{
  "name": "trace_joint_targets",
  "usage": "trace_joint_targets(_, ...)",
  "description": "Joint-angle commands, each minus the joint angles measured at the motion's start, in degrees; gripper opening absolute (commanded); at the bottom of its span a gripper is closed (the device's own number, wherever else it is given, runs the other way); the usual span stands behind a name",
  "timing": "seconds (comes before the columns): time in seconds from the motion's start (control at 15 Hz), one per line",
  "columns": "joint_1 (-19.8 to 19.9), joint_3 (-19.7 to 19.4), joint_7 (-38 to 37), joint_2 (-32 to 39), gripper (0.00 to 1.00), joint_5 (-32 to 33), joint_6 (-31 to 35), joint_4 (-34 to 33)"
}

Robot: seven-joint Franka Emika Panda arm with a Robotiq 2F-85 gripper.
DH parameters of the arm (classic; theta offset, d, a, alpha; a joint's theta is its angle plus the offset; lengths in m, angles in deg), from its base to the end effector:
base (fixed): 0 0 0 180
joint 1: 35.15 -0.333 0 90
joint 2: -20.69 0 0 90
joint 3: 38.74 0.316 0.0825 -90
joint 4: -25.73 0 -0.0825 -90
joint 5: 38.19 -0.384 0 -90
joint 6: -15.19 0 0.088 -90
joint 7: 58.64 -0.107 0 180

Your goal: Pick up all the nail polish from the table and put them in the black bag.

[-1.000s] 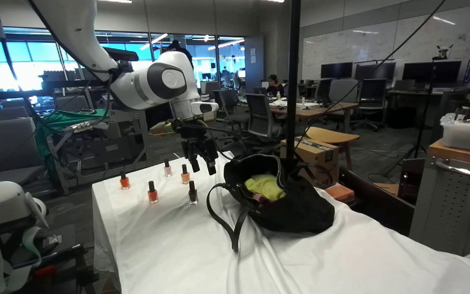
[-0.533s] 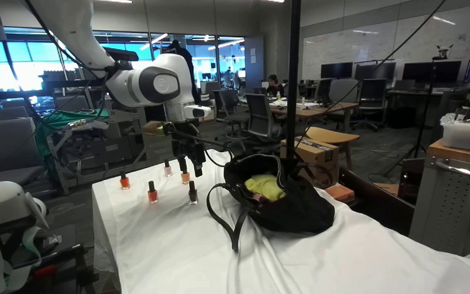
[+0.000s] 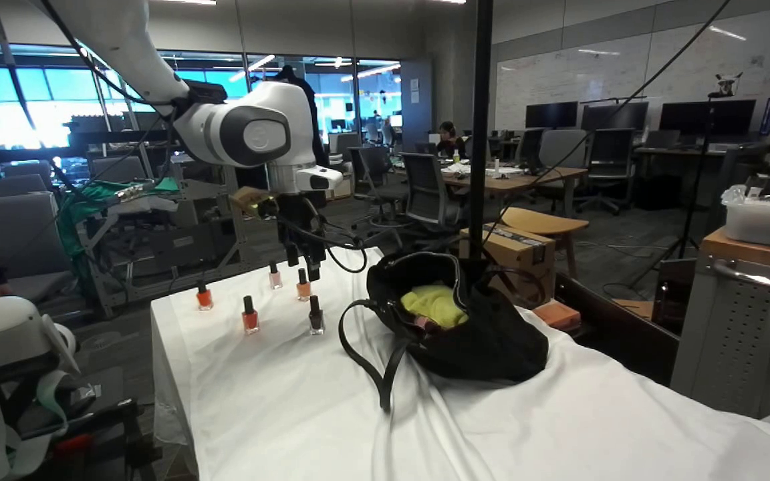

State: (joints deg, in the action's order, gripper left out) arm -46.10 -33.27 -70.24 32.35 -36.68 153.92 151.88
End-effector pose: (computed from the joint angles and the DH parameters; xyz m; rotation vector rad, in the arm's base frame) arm 0.5310 0.1561 0.2916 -3.1316 -0.1593 -0.0254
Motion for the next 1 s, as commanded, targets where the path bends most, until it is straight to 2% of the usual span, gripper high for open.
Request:
trace_joint_targets(0.0, 0.26, 1.09, -2.36, 1.21, 1.00, -3.34, 0.83, -1.54)
trace_joint_targets(0.13, 0.09, 1.30, -3.78, 2.26, 1.00, -4.71, 1.33, -2.13)
trace_joint_targets(0.53, -1.63, 0.14, -13.96, 6.12, 1.00, -3.62, 4.29, -3.67)
trace_joint_targets(0.93, -2.86, -1.07, -18.20, 9.45, 1.00, -2.66, 4.10, -5.33)
